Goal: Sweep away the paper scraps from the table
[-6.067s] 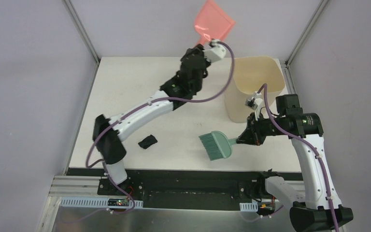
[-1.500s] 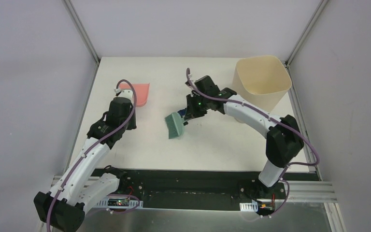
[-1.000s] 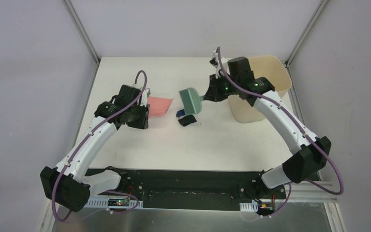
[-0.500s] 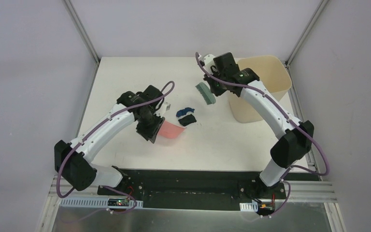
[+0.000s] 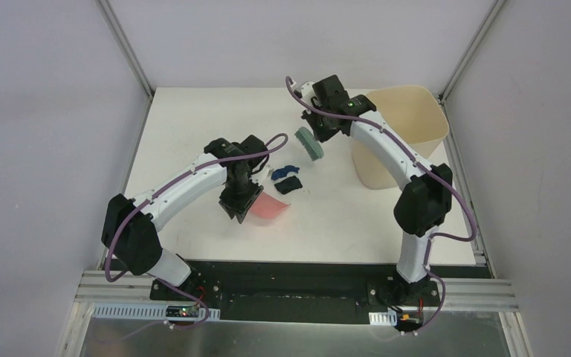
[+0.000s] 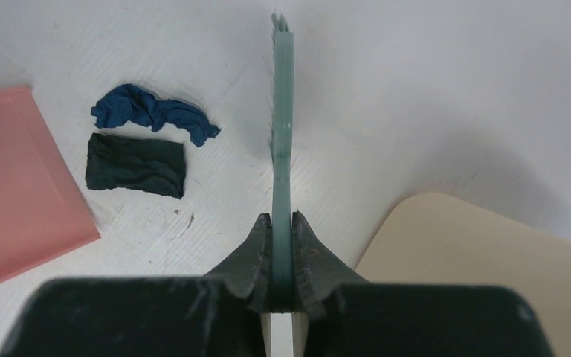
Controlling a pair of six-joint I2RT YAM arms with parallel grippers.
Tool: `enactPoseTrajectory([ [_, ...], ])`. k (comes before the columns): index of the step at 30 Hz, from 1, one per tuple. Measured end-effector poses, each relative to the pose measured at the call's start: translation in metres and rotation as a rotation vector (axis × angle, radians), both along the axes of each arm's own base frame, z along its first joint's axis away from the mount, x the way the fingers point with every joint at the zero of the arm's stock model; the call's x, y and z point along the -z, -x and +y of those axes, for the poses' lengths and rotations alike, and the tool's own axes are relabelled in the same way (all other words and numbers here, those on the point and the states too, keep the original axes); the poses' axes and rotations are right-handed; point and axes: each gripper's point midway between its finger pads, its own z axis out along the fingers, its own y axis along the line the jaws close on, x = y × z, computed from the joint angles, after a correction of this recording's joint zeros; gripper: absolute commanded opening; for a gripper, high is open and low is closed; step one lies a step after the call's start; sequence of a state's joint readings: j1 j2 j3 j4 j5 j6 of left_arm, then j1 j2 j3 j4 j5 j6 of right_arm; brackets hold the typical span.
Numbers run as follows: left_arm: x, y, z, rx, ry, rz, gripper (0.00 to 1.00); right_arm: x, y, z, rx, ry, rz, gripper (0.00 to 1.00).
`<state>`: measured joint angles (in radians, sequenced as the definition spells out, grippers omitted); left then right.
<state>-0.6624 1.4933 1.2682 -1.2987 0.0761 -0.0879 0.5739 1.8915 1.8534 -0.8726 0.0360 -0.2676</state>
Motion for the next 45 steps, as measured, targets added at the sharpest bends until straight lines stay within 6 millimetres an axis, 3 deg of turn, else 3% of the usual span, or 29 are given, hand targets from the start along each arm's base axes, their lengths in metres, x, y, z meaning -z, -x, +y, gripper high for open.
enactPoseTrajectory([
  [6,0.004,0.0,-0.002,0.018,-0.008,-0.01,0.0,0.024,0.009,0.025,-0.061,-0.049,0.112,0.0],
  [10,0.011,0.002,-0.003,0.033,-0.033,-0.003,0.0,0.037,0.035,0.046,-0.137,-0.081,0.214,0.0],
  [16,0.032,0.001,-0.001,0.059,-0.107,0.008,0.0,0.036,0.087,0.077,-0.255,-0.166,0.376,0.0],
  [20,0.04,0.002,0.006,0.064,-0.149,0.002,0.0,0.031,0.106,0.075,-0.267,-0.201,0.423,0.0],
  [24,0.047,-0.001,0.006,0.065,-0.151,-0.022,0.0,0.012,0.117,0.061,-0.251,-0.226,0.404,0.0],
  [30,0.05,-0.012,-0.002,0.049,-0.118,-0.086,0.0,-0.012,0.107,0.044,-0.204,-0.265,0.345,0.0],
  [41,0.044,-0.016,-0.008,0.053,-0.07,-0.153,0.0,-0.012,0.04,-0.01,0.018,-0.089,0.105,0.0],
  [45,0.044,-0.012,-0.017,0.086,-0.058,-0.163,0.0,-0.017,0.023,-0.019,0.07,-0.038,0.048,0.0],
])
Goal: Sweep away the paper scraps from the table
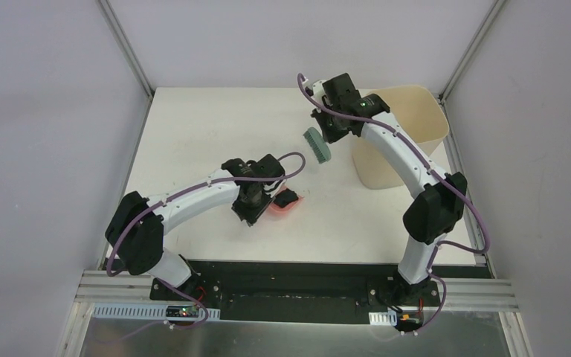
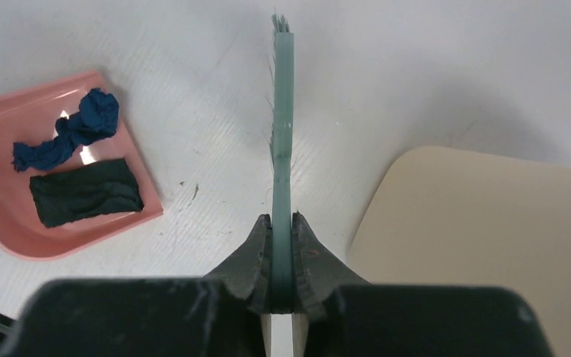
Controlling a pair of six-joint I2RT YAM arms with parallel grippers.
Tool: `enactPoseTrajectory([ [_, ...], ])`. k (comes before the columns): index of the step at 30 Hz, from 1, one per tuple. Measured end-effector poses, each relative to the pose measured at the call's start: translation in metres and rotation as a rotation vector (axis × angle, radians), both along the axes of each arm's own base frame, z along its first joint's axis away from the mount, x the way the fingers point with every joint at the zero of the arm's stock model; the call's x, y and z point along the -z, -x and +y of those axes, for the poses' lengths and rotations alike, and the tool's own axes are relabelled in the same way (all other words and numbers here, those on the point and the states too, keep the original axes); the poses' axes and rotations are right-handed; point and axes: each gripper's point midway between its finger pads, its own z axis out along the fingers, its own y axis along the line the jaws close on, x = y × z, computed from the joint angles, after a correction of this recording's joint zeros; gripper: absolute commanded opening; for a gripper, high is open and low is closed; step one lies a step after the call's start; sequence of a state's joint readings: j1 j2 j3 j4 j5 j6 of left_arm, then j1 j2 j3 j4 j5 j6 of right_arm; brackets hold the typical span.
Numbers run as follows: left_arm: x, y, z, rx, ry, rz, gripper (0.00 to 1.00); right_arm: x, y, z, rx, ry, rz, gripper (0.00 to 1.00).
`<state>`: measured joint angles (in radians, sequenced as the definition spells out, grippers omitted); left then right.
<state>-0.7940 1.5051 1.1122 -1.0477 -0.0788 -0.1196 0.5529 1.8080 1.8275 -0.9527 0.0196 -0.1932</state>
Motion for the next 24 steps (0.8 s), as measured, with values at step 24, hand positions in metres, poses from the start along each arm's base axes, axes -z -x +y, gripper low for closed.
enactPoseTrajectory([
  [24,-0.002,-0.033,-0.003,-0.222,0.23,-0.612,0.0,-0.029,-0.004,-0.018,0.056,-0.056,-0.075,0.0],
])
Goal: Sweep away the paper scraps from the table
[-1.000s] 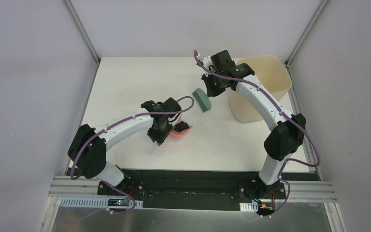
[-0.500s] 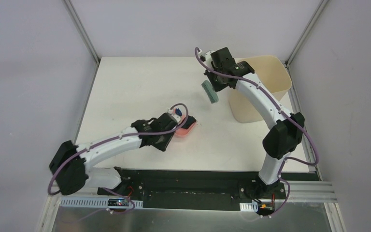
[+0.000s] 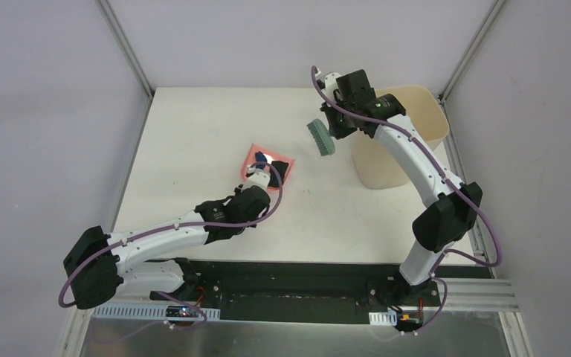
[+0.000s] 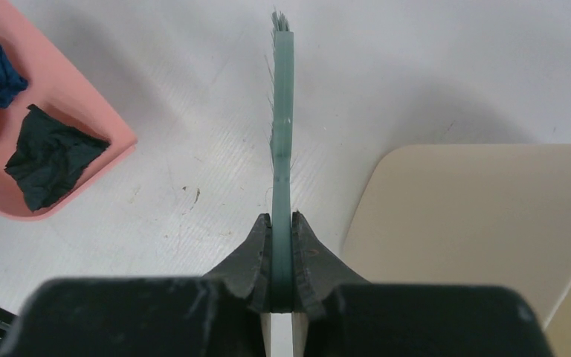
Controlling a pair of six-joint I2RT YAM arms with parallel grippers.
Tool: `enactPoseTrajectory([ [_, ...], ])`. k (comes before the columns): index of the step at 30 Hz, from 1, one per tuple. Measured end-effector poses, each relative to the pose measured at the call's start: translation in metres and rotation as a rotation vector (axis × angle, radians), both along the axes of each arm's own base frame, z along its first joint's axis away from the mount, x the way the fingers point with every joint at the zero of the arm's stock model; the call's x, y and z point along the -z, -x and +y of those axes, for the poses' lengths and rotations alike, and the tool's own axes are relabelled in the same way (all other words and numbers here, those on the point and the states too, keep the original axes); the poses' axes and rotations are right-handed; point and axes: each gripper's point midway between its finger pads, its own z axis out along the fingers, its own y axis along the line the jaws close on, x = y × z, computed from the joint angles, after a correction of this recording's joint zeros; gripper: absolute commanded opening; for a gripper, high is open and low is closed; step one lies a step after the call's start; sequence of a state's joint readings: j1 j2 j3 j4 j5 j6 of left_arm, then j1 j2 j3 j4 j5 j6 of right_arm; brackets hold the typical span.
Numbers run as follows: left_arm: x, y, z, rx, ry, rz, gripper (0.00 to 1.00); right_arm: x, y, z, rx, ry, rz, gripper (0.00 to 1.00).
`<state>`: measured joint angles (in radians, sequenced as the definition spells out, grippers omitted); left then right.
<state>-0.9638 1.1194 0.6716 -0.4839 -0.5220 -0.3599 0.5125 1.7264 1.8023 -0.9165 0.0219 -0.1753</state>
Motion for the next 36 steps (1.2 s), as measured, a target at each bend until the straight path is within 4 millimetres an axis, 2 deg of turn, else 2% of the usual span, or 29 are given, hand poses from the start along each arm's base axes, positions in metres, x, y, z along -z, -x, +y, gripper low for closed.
enactPoseTrajectory([
  [6,0.002,-0.006,-0.002,-0.015,-0.026,-0.017,0.0,0.008,0.006,0.0,-0.013,-0.014,0.026,0.0],
  [12,-0.021,-0.014,-0.015,-0.009,0.01,-0.038,0.0,0.014,0.016,-0.02,0.014,-0.016,0.055,0.0],
  [15,-0.03,-0.019,-0.022,-0.007,0.021,-0.044,0.0,0.008,0.031,-0.031,0.011,-0.047,0.073,0.0],
  [16,-0.037,-0.023,-0.028,-0.005,0.028,-0.05,0.0,0.001,0.046,-0.038,0.004,-0.074,0.082,0.0],
  [20,-0.062,-0.033,-0.041,0.013,0.03,-0.07,0.0,-0.009,0.086,-0.052,-0.022,-0.148,0.088,0.0],
  [24,-0.108,-0.055,-0.07,0.051,0.055,-0.128,0.0,-0.016,0.125,-0.072,0.001,-0.237,0.083,0.0],
  [28,-0.16,-0.086,-0.113,0.1,0.086,-0.201,0.0,-0.015,0.148,-0.094,0.084,-0.336,0.089,0.0],
  [32,-0.181,-0.109,-0.153,0.154,0.099,-0.22,0.0,-0.004,0.158,-0.103,0.151,-0.423,0.164,0.0],
  [36,-0.173,-0.124,-0.186,0.2,0.095,-0.199,0.0,0.005,0.17,-0.104,0.191,-0.509,0.248,0.0],
])
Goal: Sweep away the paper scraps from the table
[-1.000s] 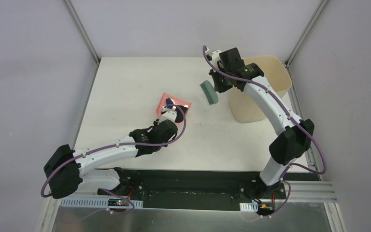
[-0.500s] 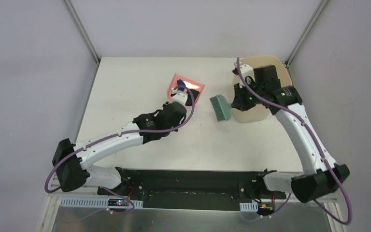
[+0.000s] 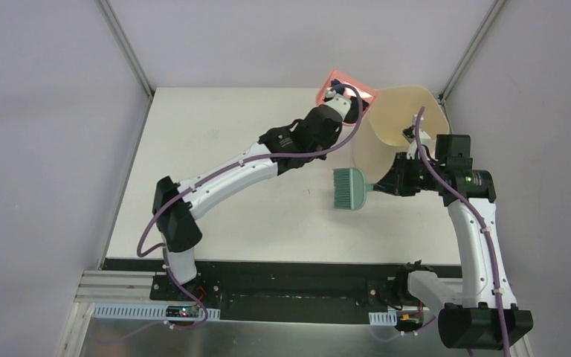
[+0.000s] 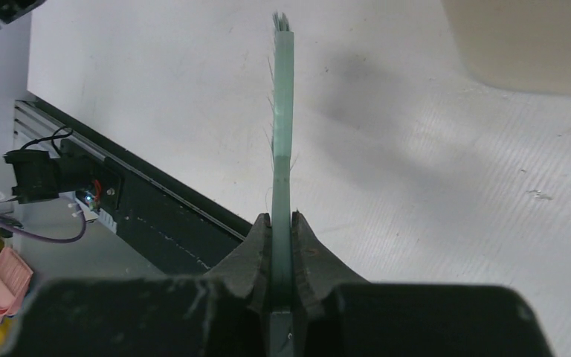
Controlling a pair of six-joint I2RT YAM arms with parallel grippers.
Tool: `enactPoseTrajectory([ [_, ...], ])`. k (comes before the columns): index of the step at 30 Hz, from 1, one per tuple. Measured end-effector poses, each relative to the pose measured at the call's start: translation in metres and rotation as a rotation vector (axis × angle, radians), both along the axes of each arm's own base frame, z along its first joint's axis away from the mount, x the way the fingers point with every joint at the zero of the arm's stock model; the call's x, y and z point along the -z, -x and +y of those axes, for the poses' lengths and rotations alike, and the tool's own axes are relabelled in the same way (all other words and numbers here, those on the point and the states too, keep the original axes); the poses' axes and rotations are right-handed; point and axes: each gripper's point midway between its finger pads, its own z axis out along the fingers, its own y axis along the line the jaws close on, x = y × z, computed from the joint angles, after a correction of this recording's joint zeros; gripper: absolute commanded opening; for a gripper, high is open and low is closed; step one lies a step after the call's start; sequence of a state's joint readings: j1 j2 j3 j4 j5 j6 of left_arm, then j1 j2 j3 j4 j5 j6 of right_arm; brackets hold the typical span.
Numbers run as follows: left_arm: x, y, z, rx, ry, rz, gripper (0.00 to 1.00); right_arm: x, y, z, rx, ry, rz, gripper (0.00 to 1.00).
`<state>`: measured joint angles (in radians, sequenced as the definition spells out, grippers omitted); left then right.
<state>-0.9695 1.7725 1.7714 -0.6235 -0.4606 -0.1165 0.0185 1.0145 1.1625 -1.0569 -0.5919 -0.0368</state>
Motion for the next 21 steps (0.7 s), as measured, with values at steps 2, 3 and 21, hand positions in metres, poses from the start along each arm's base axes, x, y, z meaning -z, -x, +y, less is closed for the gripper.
enactPoseTrajectory([
  [2,0.007,-0.005,-0.015,0.023,-0.006,0.019,0.0,0.001,0.006,0.001,0.008,-0.032,0.016,0.0],
  [3,0.009,-0.009,-0.022,0.028,-0.006,0.023,0.0,0.001,0.008,0.001,0.01,-0.043,0.017,0.0],
  [21,-0.028,-0.048,-0.094,0.189,-0.011,-0.124,0.0,0.007,0.015,0.002,0.074,-0.171,0.063,0.0],
])
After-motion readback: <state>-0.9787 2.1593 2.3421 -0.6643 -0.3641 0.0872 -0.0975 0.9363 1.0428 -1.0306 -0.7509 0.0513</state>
